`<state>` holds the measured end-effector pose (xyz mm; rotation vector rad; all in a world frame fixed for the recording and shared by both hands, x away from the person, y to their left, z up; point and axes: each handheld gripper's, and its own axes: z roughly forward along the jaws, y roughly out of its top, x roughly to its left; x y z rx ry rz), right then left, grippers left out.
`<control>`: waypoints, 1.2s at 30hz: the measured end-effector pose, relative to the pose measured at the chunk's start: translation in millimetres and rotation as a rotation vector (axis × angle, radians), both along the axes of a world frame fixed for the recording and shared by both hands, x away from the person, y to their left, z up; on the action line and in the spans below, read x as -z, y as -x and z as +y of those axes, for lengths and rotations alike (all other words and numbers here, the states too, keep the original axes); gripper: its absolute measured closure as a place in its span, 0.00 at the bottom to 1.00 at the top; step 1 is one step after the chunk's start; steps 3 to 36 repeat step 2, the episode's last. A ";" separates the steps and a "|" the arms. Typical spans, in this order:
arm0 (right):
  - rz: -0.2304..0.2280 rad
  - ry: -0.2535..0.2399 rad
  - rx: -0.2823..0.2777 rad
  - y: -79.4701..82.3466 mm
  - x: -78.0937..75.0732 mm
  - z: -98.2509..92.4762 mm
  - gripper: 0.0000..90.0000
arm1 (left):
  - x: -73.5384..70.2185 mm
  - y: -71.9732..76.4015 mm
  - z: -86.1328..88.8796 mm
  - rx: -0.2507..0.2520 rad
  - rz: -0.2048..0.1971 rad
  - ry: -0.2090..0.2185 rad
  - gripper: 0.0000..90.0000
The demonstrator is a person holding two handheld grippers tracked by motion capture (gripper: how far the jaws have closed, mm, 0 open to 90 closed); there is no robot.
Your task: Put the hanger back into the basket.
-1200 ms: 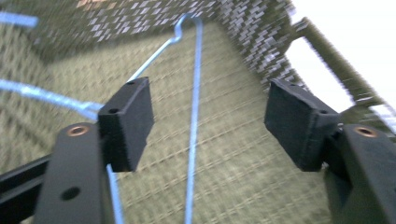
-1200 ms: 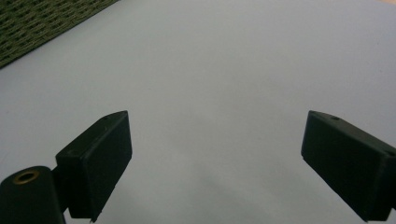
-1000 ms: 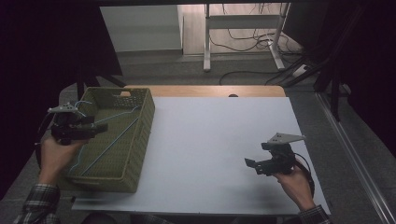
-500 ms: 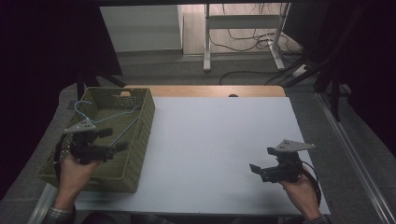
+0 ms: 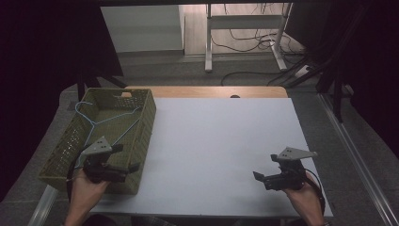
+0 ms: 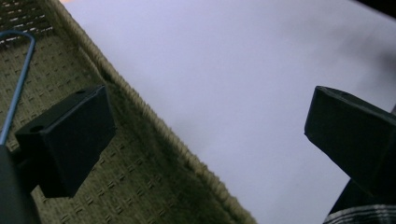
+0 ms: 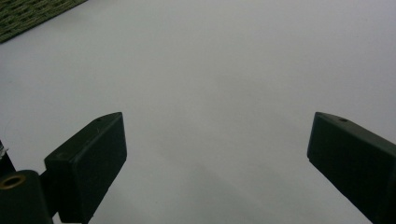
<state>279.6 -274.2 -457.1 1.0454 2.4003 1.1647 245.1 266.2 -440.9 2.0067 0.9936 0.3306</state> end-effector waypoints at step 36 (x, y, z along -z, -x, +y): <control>-0.001 0.001 0.000 -0.1 0.1 -0.1 0.05 | 0.0 -0.5 -0.4 0.003 0.003 -0.002 0.02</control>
